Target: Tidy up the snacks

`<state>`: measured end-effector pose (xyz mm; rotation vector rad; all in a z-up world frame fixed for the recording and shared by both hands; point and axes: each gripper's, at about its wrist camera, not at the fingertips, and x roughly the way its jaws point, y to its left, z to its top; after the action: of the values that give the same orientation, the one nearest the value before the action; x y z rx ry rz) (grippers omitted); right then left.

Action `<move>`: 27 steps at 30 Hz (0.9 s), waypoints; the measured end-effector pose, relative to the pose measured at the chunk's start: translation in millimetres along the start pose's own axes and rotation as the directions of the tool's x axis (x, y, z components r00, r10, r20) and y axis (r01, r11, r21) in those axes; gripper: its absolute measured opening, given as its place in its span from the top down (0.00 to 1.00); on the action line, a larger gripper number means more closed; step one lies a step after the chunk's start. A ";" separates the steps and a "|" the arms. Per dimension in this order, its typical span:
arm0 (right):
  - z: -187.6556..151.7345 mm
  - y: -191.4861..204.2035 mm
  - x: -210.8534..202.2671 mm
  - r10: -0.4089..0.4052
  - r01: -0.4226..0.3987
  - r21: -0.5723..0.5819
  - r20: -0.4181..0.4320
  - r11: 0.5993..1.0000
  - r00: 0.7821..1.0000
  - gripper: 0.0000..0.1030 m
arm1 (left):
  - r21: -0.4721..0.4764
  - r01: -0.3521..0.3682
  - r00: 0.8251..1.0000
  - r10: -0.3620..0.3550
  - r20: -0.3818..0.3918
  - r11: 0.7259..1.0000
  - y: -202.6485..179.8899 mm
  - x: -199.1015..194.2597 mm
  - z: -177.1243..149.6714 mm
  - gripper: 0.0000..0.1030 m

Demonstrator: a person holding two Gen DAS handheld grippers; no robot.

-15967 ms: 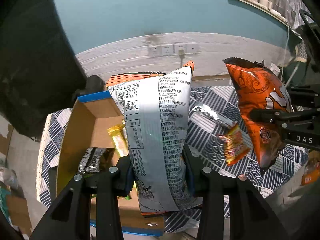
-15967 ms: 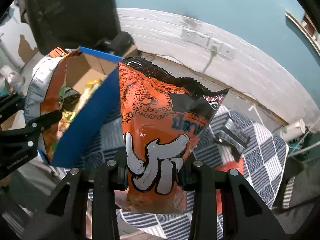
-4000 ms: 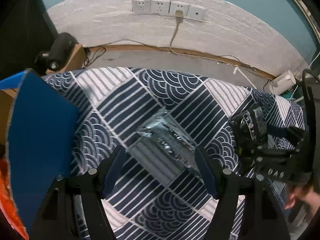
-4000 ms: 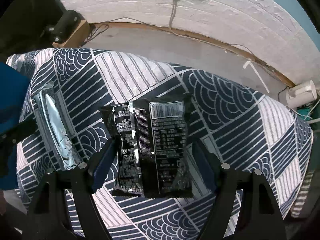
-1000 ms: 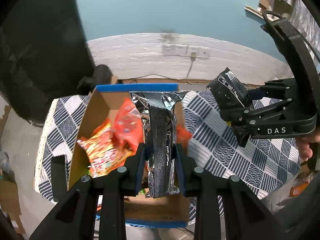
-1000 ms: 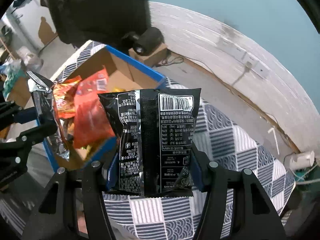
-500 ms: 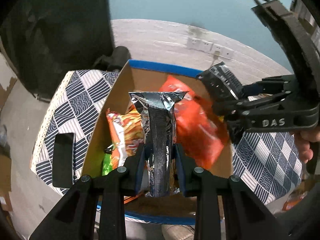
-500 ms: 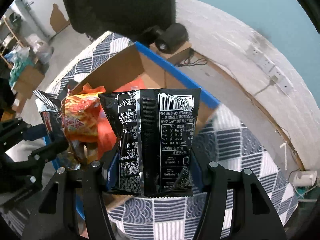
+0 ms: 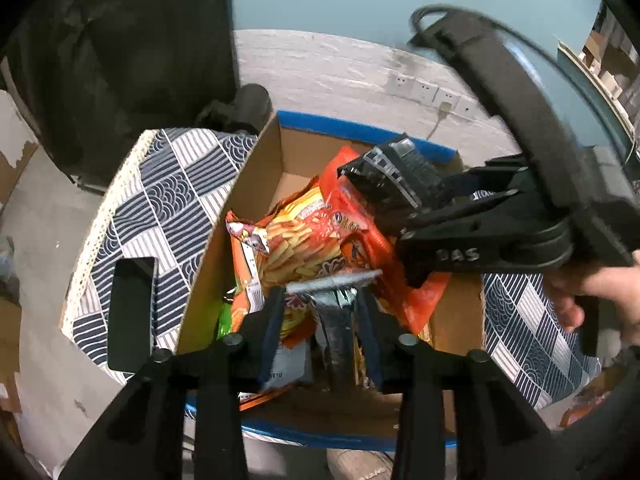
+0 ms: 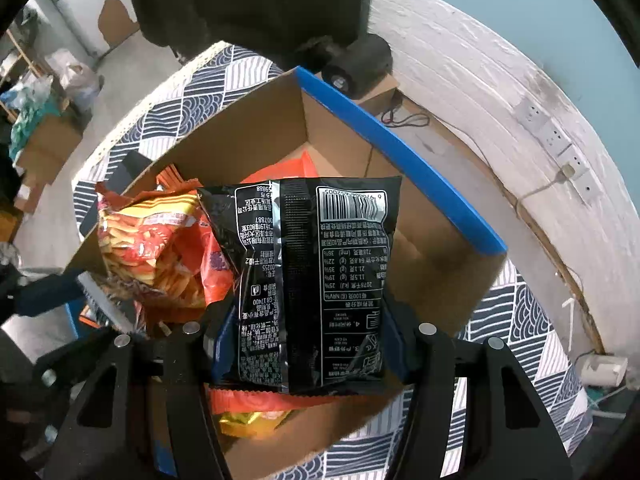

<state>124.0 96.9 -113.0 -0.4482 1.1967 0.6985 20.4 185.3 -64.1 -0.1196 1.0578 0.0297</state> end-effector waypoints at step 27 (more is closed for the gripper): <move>-39.6 -18.4 -105.8 -0.020 0.009 0.071 0.160 0.997 0.987 0.26 | 0.051 -0.050 0.987 0.041 0.155 0.997 -25.5 -72.5 -4.9 0.28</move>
<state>88.8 31.2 -26.2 -0.3354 1.0617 0.6657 -17.4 161.8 -1.3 -0.0428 0.9066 0.0505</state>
